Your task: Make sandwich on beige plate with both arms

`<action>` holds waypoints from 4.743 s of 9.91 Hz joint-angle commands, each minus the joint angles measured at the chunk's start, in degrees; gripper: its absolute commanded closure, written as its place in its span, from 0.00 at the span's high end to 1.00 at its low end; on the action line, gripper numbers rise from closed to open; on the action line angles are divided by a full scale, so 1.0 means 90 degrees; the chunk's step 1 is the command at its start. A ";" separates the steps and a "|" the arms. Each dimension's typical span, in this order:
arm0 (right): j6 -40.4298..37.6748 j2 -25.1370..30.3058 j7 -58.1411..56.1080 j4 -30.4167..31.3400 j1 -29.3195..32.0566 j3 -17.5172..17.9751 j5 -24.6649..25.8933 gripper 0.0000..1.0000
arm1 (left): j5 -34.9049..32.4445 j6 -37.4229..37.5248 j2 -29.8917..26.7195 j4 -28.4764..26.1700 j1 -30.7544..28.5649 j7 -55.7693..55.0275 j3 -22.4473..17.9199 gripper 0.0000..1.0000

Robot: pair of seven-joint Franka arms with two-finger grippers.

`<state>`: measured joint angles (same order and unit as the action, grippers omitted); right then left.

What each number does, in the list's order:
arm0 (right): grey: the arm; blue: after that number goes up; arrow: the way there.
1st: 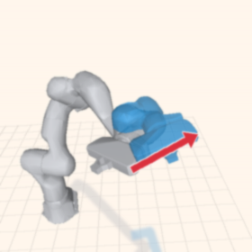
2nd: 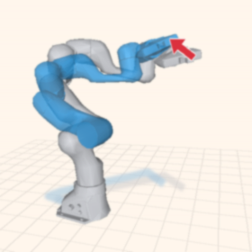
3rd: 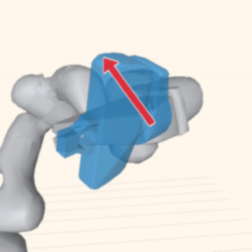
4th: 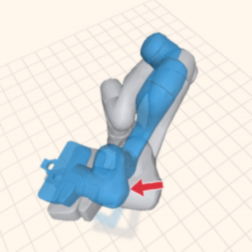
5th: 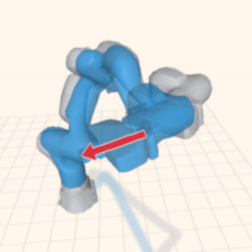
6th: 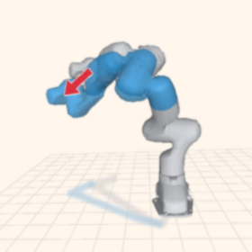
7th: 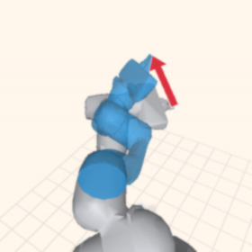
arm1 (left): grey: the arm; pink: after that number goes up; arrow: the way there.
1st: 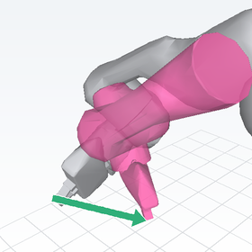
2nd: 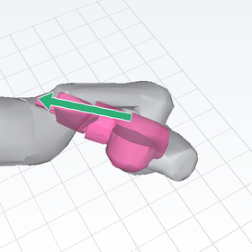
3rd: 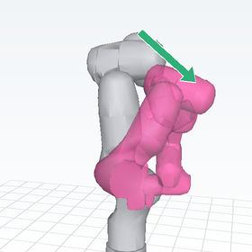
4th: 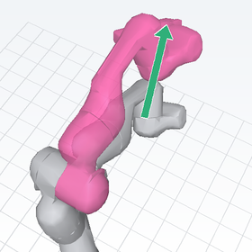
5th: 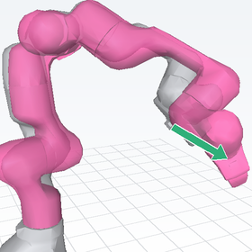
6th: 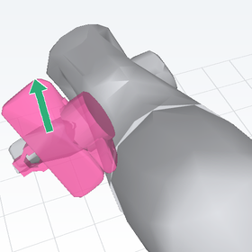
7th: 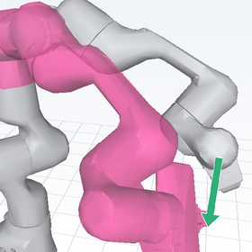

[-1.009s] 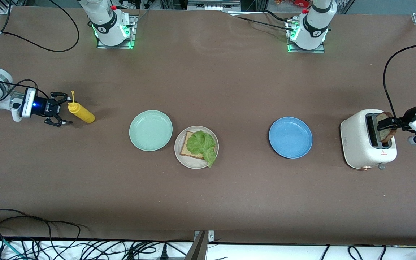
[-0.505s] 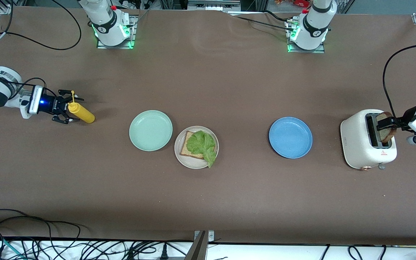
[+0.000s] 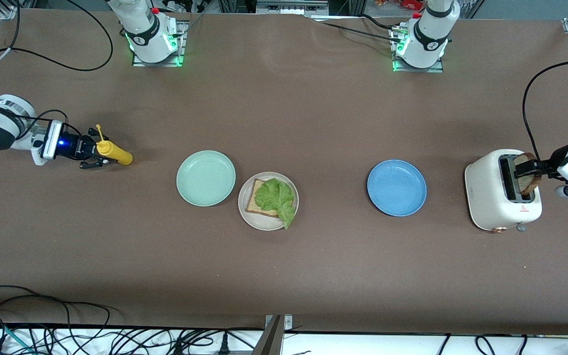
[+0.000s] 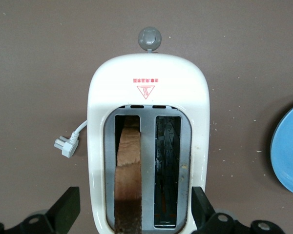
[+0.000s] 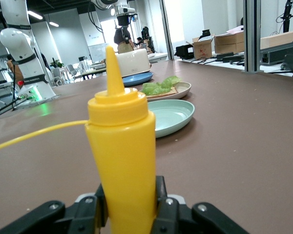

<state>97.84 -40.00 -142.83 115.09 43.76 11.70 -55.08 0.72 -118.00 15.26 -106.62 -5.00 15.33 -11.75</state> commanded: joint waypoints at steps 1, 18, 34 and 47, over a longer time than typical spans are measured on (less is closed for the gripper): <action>0.0318 0.0263 0.0515 -0.0336 -0.0008 0.0378 -0.0004 0.00 | -0.0041 0.0025 -0.0084 -0.0077 -0.0050 0.0113 0.0046 1.00; 0.2891 0.1497 1.3883 -0.1265 -0.4261 0.3018 1.1054 0.00 | -0.0051 0.0093 -0.0094 -0.0127 -0.0108 0.0952 0.0007 0.00; 0.1151 0.1053 1.3770 -0.2123 -0.6659 0.1389 1.1938 0.00 | 0.1938 0.3715 0.0442 0.2667 -0.0060 0.0845 0.0192 0.00; 0.1467 0.2540 0.3809 -0.0381 -0.3524 -0.1364 0.0369 0.00 | 0.7406 0.2374 0.2357 0.2541 0.1743 0.0748 0.1081 0.00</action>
<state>113.14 -19.65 -99.10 104.53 11.45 2.23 -41.82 62.81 -92.52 35.28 -84.33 6.98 22.34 -1.44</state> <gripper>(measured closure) 0.965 0.903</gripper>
